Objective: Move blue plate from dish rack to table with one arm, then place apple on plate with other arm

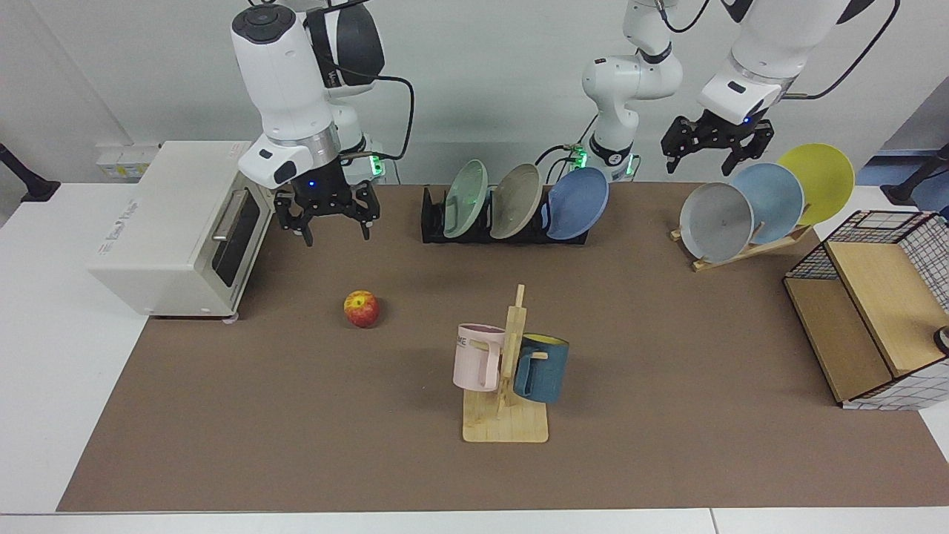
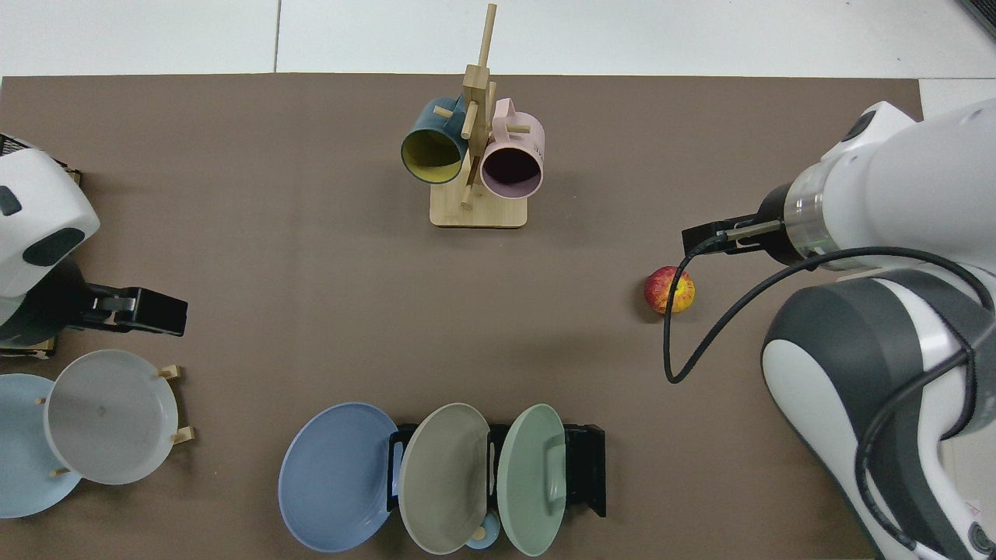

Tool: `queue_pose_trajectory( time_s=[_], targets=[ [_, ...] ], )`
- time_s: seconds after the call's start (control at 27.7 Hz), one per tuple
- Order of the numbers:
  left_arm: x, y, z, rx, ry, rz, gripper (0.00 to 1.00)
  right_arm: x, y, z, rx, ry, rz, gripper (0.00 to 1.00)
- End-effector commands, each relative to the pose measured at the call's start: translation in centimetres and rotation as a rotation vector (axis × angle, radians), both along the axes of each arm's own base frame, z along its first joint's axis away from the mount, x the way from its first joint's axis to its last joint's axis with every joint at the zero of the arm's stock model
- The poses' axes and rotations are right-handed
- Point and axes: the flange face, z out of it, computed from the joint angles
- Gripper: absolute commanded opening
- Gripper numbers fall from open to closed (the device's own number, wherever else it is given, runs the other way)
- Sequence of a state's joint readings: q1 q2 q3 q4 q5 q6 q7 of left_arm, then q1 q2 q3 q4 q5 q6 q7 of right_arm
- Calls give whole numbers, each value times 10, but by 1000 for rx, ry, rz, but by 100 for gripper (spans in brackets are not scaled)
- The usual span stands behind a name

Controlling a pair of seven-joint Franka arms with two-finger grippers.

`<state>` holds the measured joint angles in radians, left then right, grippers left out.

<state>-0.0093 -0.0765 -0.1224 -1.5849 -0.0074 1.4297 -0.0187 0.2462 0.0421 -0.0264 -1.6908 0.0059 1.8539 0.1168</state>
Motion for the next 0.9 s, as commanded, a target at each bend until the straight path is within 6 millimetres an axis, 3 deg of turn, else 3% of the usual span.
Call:
queue_pose_trajectory(
  time_s=[0.0,0.18,0.58,0.72,0.87],
  targets=[
    [-8,5,7,-5,6,-2,100,5,2,-11,0,1,-64,100],
    [-8,6,8,-6,0,-1,100,7,-14,-13,12,17,-102,100],
    [-7,4,11,-7,-19,1,100,12,-22,-16,19,13,-156,100],
    [-11,4,5,-7,-4,5,100,23,-14,-41,6,17,-145,100],
    [-21,1,-5,-1,13,-6,100,40,-11,-87,-14,42,-142,100]
  ],
)
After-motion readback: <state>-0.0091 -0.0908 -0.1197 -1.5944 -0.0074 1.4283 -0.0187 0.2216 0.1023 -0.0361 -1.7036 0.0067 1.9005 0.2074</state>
